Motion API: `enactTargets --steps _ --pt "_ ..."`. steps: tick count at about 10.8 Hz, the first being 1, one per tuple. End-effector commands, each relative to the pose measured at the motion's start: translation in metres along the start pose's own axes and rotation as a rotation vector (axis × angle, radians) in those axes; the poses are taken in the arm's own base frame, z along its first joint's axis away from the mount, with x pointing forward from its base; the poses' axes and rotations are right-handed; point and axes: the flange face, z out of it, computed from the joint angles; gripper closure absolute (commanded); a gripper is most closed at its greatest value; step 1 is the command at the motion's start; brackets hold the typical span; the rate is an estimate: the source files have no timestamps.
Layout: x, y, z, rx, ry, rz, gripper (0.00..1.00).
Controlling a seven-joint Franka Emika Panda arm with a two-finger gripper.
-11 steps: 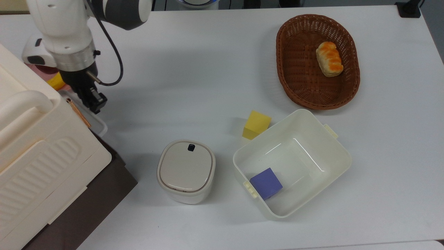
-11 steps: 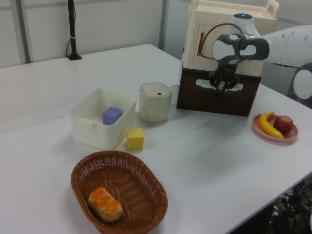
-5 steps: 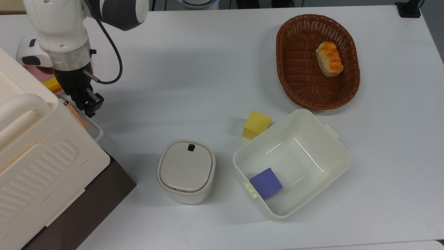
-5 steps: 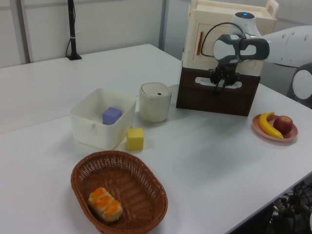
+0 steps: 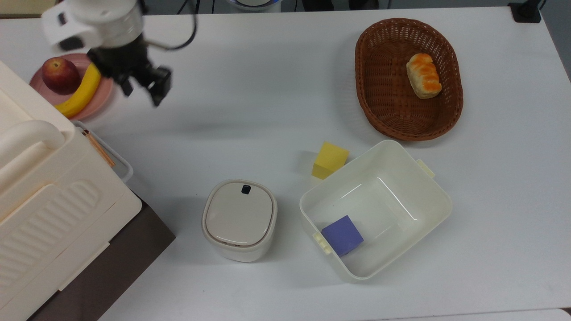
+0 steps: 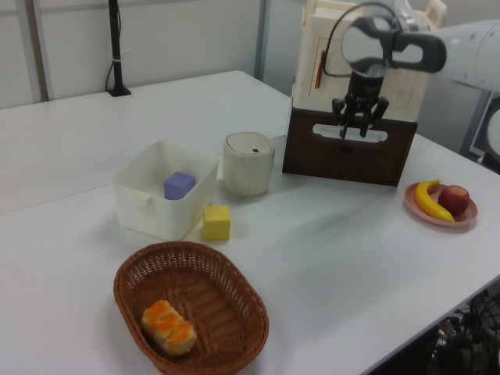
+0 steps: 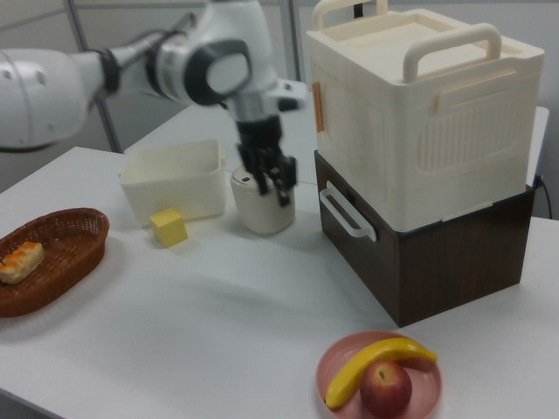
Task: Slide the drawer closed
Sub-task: 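Raise the gripper away from the closed drawer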
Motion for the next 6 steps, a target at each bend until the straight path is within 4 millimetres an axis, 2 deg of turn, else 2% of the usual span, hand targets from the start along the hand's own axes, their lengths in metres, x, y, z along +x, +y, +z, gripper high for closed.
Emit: enactTargets --steps 1,3,5,6 --pt "-0.048 -0.057 -0.045 0.006 -0.072 -0.15 0.0" --pt "-0.066 -0.089 -0.065 0.012 -0.064 -0.212 0.0" --pt "-0.071 -0.108 -0.063 0.014 -0.061 -0.242 0.0" --pt "-0.067 -0.108 -0.057 0.016 -0.063 -0.239 0.0"
